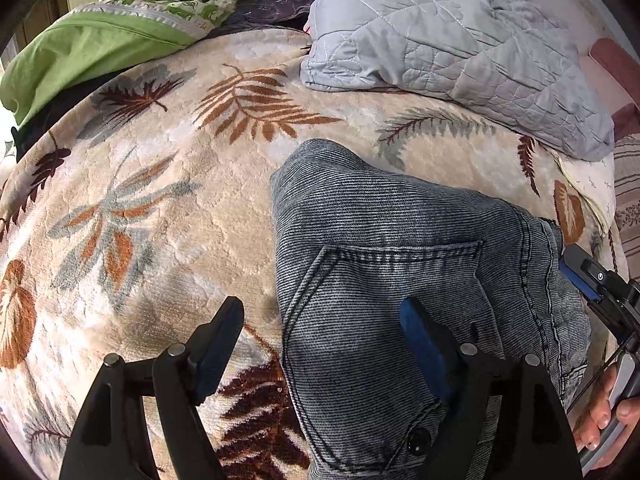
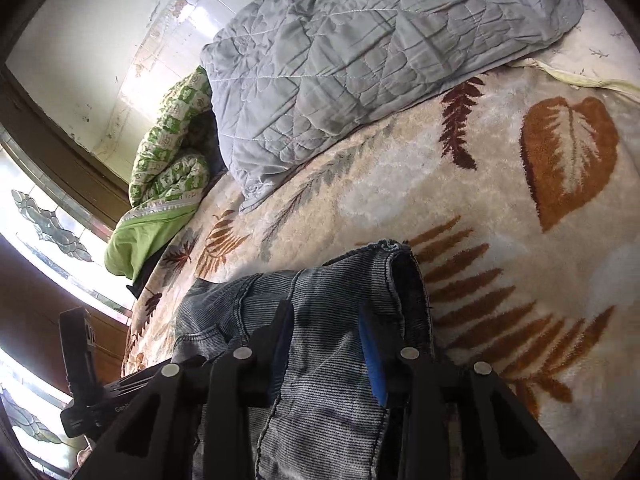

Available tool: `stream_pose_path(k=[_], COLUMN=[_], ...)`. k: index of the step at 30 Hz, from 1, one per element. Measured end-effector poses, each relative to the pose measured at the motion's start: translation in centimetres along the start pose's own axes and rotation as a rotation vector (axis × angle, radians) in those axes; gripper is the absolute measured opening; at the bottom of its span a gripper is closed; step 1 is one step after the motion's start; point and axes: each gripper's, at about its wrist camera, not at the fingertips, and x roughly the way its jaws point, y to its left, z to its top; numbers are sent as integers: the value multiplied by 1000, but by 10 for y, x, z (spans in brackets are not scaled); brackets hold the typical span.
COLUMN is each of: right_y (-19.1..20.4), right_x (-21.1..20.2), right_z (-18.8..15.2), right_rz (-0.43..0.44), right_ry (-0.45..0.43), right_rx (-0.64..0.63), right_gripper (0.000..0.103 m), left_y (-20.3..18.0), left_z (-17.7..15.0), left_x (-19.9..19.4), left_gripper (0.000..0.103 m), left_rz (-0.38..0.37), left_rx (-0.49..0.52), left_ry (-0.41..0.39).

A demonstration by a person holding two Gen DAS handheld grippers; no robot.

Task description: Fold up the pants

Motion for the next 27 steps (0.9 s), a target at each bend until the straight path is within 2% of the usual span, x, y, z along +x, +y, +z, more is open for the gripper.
stream_pose_path(k=[5, 9, 13, 20, 23, 27], right_y=[21, 41, 53, 51, 51, 52], right_x=[-24, -31, -30, -26, -21, -16], right_z=[-13, -28, -46, -72, -82, -89], right_rz=[33, 49, 35, -25, -55, -85], right_ry=[-14, 19, 81, 159, 161, 144], right_rx=[-91, -162, -222, -268, -319, -340], right_gripper=[36, 36, 36, 38, 38, 38], left_y=[-2, -11, -21, -29, -28, -22], left_z=[-5, -14, -26, -46, -53, -59], left_x=[-24, -36, -43, -40, -33, -21], left_gripper=[81, 81, 81, 82, 82, 89], left_rz=[-12, -9, 2, 53, 77, 94], left_rx=[13, 56, 97, 153, 177, 172], left_ry=[-39, -50, -46, -20, -9, -8])
